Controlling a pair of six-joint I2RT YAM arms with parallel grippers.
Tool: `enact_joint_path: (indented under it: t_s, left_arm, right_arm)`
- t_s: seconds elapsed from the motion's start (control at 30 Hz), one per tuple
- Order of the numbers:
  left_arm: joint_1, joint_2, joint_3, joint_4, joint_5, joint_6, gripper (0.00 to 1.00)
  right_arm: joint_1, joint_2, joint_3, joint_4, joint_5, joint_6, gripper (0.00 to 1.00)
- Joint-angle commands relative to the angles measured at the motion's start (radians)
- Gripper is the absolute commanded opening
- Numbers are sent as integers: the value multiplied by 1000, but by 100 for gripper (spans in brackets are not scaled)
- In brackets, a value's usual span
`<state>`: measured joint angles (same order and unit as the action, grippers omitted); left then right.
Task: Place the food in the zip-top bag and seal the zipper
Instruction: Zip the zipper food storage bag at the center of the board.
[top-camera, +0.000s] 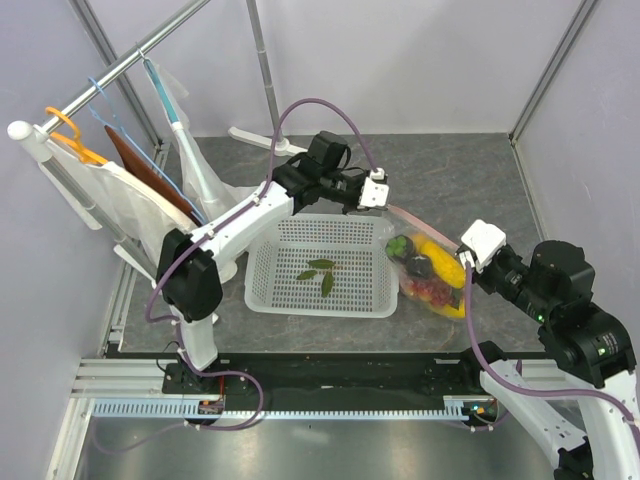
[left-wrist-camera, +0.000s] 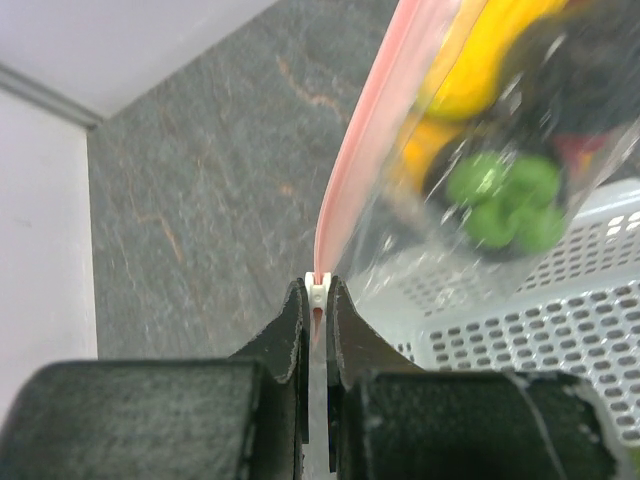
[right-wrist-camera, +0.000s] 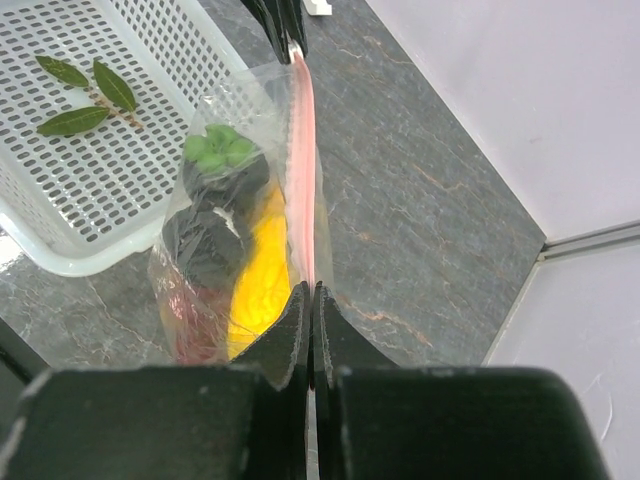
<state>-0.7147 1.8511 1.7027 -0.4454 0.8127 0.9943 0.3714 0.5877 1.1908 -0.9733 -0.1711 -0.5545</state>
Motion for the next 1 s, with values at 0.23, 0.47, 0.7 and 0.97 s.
enact_joint_path:
  t_s: [0.23, 0.47, 0.7, 0.97]
  left_arm:
    - [80, 30, 86, -58, -49, 11, 23]
    - [20, -29, 121, -67, 9, -86, 65]
    - [-46, -33, 178, -82, 60, -140, 67]
    - [-108, 32, 257, -124, 45, -115, 56]
  right_arm:
    - [3, -29, 13, 21, 47, -4, 0]
    - [3, -31, 4, 31, 41, 8, 0]
    - [3, -34, -7, 41, 50, 13, 0]
    - [4, -54, -19, 51, 74, 27, 0]
